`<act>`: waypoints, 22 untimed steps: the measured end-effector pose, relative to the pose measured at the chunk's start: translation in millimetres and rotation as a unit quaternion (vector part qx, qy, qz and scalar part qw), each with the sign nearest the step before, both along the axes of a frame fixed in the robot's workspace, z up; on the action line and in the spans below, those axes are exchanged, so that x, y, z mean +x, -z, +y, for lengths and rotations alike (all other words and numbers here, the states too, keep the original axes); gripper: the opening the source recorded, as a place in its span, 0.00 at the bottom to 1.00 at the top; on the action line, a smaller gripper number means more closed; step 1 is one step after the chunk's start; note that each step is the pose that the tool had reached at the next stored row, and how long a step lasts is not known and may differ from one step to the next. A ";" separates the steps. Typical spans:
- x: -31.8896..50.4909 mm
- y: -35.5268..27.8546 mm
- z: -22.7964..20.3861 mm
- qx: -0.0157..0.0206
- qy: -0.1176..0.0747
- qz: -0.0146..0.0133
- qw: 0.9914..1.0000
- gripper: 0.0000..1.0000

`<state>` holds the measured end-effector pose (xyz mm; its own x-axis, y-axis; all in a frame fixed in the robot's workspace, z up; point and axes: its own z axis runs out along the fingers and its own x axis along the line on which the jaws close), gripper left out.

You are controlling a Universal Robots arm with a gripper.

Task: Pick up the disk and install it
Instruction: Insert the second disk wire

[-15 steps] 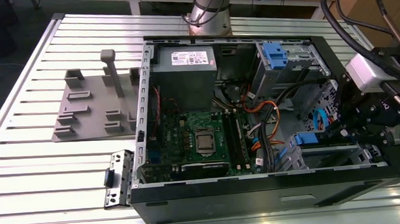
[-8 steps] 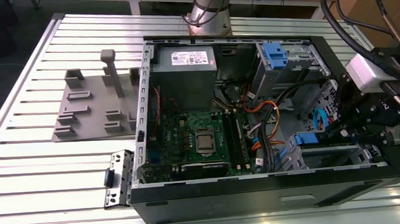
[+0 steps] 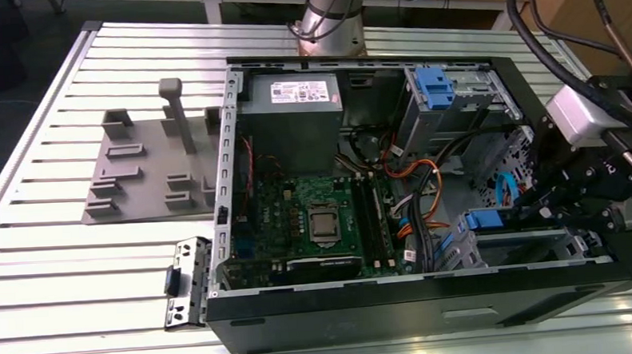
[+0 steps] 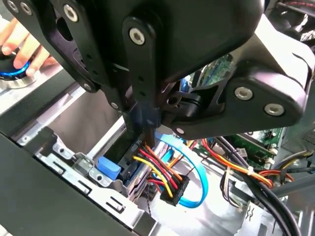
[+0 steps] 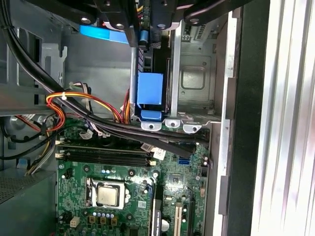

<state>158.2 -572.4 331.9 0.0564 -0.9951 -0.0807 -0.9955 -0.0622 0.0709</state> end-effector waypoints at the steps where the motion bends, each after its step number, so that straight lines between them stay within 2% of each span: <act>1: 0.0 -3.6 0.0 0.000 0.000 0.000 1.000 0.23; 5: 0.0 -17.6 0.0 0.000 0.000 0.000 1.000 0.23; 8: 0.0 -24.6 0.0 0.000 0.000 0.000 1.000 0.23; 13: 0.0 -25.7 0.1 0.000 0.000 0.000 1.000 0.23; 17: 0.0 -25.7 0.2 0.000 0.000 0.000 1.000 0.10; 22: 1.4 -25.6 0.1 0.000 0.000 0.002 1.000 0.10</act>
